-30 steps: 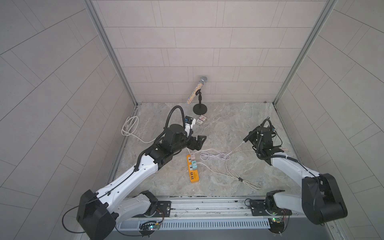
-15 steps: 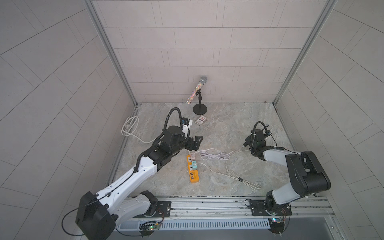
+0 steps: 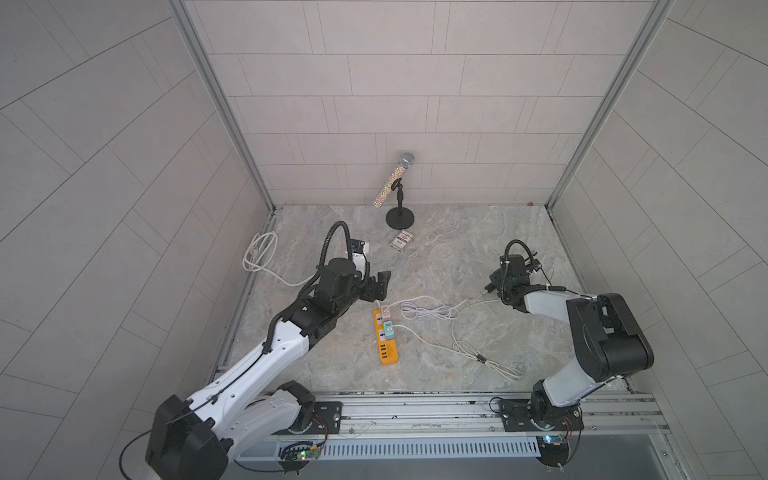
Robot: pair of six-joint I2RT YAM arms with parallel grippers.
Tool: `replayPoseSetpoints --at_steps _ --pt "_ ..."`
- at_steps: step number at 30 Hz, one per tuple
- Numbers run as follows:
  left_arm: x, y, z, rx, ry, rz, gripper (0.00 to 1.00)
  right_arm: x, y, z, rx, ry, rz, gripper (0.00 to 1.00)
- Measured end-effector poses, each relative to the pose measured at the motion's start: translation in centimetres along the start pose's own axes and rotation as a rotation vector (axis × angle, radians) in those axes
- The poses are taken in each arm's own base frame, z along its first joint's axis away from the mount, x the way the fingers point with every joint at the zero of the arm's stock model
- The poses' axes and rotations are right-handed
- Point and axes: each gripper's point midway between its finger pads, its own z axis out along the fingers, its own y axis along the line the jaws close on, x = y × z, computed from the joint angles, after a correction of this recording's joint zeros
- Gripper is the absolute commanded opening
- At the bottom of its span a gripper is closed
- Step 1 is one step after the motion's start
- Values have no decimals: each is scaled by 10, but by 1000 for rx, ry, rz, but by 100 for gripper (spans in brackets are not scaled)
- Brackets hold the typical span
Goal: Charge the electric toothbrush
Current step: Place the electric toothbrush at the center of the board, then reset both arms
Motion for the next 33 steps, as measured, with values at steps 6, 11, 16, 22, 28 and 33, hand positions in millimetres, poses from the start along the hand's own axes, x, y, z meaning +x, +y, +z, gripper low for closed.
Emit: replayPoseSetpoints --at_steps 6,11,16,22,28,33 --pt "-12 15 -6 -61 -48 -13 95 2 -2 0 10 46 38 26" --pt "-22 30 -14 -130 -92 -16 96 -2 3 1 4 91 73 32" --pt "-33 52 -26 -242 -146 -17 97 1 -1 2 16 134 97 40" --pt "-37 91 -42 -442 -186 -3 99 -1 -4 -7 19 154 89 55" --pt "-20 170 -54 -794 -195 21 100 -58 16 -63 -28 -34 -114 100" --pt "55 239 -45 -991 -83 19 100 -141 29 -121 -7 -392 -317 100"
